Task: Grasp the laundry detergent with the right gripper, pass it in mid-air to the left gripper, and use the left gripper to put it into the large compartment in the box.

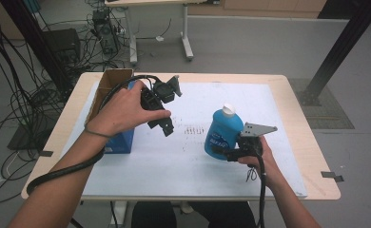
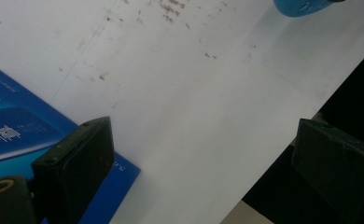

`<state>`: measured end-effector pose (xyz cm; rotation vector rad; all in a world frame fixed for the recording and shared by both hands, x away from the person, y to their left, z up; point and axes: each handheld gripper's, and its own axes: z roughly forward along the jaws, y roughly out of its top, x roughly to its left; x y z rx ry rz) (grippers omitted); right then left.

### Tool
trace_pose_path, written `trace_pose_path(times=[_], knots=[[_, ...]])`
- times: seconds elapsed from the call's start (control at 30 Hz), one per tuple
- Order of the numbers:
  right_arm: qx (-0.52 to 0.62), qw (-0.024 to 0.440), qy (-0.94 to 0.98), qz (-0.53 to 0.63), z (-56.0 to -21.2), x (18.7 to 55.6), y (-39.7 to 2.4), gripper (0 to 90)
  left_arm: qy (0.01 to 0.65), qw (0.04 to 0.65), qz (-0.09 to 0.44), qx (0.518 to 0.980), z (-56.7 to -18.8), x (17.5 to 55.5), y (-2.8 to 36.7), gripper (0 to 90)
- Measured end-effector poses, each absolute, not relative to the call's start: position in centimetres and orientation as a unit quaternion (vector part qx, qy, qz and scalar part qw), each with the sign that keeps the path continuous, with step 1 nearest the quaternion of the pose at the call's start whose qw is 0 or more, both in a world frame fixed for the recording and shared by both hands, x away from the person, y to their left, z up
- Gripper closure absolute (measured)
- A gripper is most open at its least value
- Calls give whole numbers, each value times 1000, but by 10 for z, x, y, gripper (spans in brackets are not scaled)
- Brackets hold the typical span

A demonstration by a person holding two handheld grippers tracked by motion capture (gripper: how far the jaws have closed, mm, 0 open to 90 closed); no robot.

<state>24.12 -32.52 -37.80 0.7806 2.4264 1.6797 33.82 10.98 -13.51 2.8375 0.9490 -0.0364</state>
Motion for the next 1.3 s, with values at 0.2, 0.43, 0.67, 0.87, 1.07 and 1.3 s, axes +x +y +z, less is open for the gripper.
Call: trace_pose_path(times=[0.2,0.43,0.67,0.87,1.07,1.3], knots=[[244,37,796,552,-376,243,-323,402,303,78,-5,950,-124,330,107,41],[225,25,802,552,-372,247,-320,402,287,72,-7,955,-114,326,101,46],[208,13,810,549,-369,251,-316,402,276,71,-2,959,-107,322,95,46],[197,3,815,544,-364,254,-312,403,267,74,-6,961,-104,320,91,55],[182,-5,818,545,-361,257,-308,403,255,76,-6,964,-99,315,84,64],[164,-17,823,544,-356,261,-303,403,236,77,-8,969,-95,312,76,64]])
